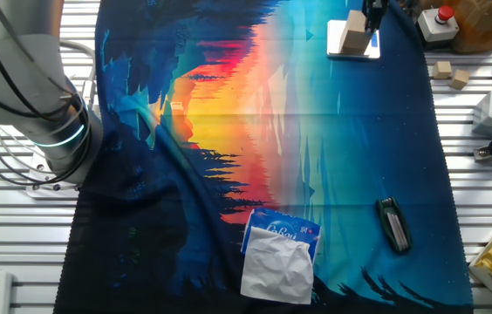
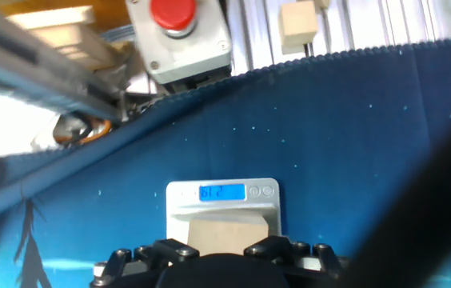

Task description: Place the block on the scale

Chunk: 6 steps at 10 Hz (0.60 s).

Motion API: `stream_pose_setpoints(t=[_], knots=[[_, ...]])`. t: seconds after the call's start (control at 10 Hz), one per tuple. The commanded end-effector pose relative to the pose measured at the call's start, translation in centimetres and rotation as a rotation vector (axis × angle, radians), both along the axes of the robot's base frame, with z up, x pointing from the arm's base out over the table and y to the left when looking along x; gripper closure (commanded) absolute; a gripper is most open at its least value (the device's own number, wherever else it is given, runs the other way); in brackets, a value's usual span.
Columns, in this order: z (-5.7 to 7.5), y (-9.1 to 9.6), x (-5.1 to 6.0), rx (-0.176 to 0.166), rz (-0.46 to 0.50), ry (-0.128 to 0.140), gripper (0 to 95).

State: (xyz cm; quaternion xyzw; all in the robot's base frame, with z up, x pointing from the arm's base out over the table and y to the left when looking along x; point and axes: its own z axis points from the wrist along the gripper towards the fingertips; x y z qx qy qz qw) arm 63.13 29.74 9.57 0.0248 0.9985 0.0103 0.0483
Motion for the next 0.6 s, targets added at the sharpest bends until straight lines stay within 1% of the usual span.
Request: stream_pose_setpoints(t=[0.1, 0.4, 0.6], knots=[[1.09, -0.05, -0.31, -0.026, 0.047, 0.031, 95.0], [1.25, -0.13, -0.36, -0.03, 0.079, 0.048, 95.0], [1.25, -0.14, -0.36, -0.03, 0.086, 0.049, 95.0]])
